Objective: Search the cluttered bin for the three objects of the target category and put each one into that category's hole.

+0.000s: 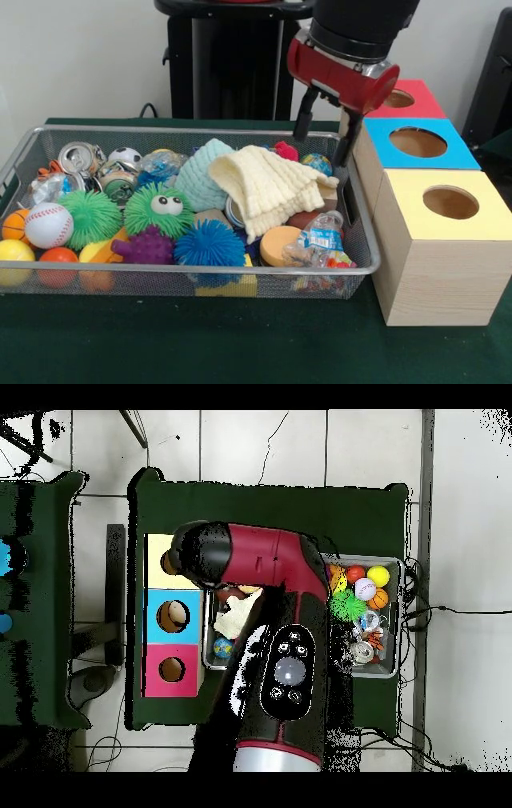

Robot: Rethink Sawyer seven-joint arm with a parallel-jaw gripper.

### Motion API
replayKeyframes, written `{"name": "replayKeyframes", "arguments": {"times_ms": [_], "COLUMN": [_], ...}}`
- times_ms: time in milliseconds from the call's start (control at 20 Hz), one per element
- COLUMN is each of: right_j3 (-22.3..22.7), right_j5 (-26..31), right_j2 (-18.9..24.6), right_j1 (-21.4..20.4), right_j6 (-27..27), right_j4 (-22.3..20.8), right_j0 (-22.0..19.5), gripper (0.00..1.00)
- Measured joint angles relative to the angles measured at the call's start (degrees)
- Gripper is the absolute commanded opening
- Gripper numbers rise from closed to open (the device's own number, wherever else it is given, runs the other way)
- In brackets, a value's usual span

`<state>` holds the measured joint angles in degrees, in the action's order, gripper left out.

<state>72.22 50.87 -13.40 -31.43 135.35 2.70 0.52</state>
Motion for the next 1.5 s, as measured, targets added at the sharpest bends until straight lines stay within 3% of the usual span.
{"name": "replayKeyframes", "arguments": {"times_ms": [750,1500], "right_j3": [0.88,1.07], "right_j5": [-10.43,-10.54], "right_j2": [3.52,4.25], "right_j1": [3.72,4.17], "right_j6": [0.0,0.0], "right_j4": [-0.02,-0.24], "right_j0": [-3.59,-3.59], "gripper": [1.0,1.0]}}
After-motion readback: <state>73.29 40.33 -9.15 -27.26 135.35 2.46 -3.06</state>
